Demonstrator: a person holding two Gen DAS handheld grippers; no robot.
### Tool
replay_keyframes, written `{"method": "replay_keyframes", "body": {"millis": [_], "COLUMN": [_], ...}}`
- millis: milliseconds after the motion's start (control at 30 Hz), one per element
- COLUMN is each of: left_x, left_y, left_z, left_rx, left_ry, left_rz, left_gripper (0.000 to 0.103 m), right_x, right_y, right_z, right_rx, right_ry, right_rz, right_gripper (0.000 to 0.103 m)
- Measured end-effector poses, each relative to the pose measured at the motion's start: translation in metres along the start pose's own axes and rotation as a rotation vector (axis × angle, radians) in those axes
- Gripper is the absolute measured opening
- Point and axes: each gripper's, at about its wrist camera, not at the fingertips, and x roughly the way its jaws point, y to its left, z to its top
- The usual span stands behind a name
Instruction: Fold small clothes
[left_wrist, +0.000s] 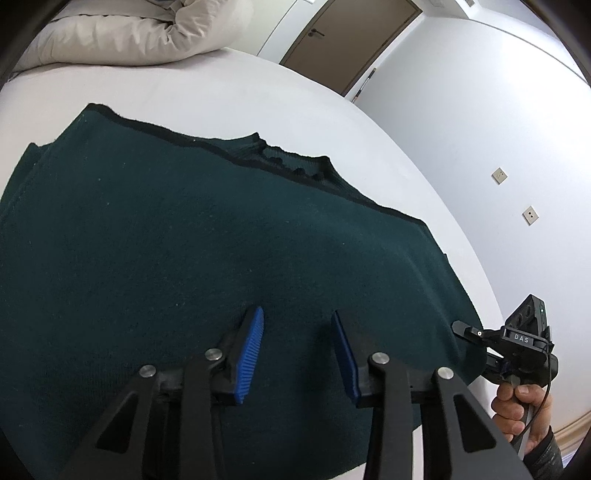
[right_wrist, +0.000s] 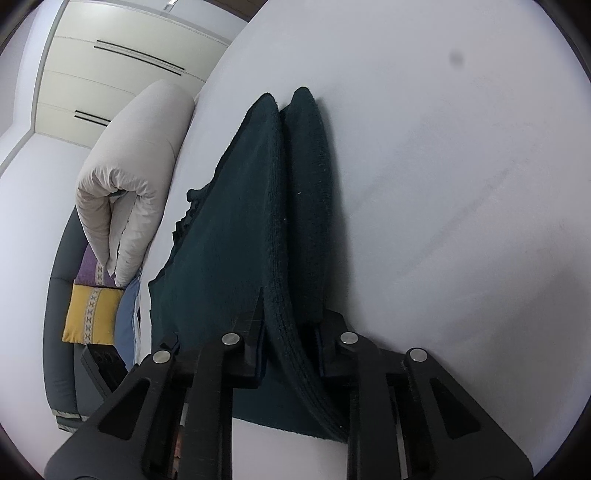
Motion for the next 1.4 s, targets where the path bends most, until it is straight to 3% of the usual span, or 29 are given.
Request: {"method": "replay_keyframes", "body": {"millis": [367, 467, 633, 733, 800, 900, 1000, 1067, 1400], "left_x": [0.003, 0.001, -0.003, -0.012, -0.023, -0.034, -0.034, -0.030, 0.004], "left_y": [0.002, 0.008, 0.024, 0.037, 0.046, 0.058, 0.064, 0.066, 0.047], "left_z": [0.004, 0.004, 0.011, 0.015, 0.019, 0.025, 0.030, 0.033, 0.058], "left_rx": [-0.009, -0.037, -0.147, -0.218, -0.256, -0.300, -0.334, -0.358, -0.358], "left_ry": [0.005, 0.008, 0.025, 0.011, -0.026, -0.050, -0.036, -0.021, 0.107], "left_rz": [-0.018, -0.041, -0.129, -0.186, -0.213, -0.268, -0.331, -0.356, -0.360], "left_gripper": [0.040, 0.040, 0.040, 0.041, 0.048, 0.062, 0.069, 0.071, 0.079], "right_x": [0.003, 0.001, 0.002, 0.019, 0.040, 0.071, 0.102, 0.110, 0.116], "right_y": [0.012, 0.030, 0.093, 0.158, 0.204, 0.236, 0.241, 0.241, 0.235], "right_z": [0.000, -0.001, -0.002, -0.017, -0.041, -0.069, -0.089, -0.097, -0.121], "right_rx": [-0.029, -0.082, -0.237, -0.425, -0.572, -0.702, -0.762, -0.788, -0.918], "right_ry": [-0.032, -0.047, -0.079, -0.061, -0.022, 0.046, 0.124, 0.129, 0.114], "right_rz": [-0.060, -0.132, -0.228, -0.250, -0.224, -0.198, -0.196, -0.223, -0.280], "right_gripper": [0.016, 0.016, 0.016, 0.016, 0.016, 0.016, 0.016, 0.016, 0.016]}}
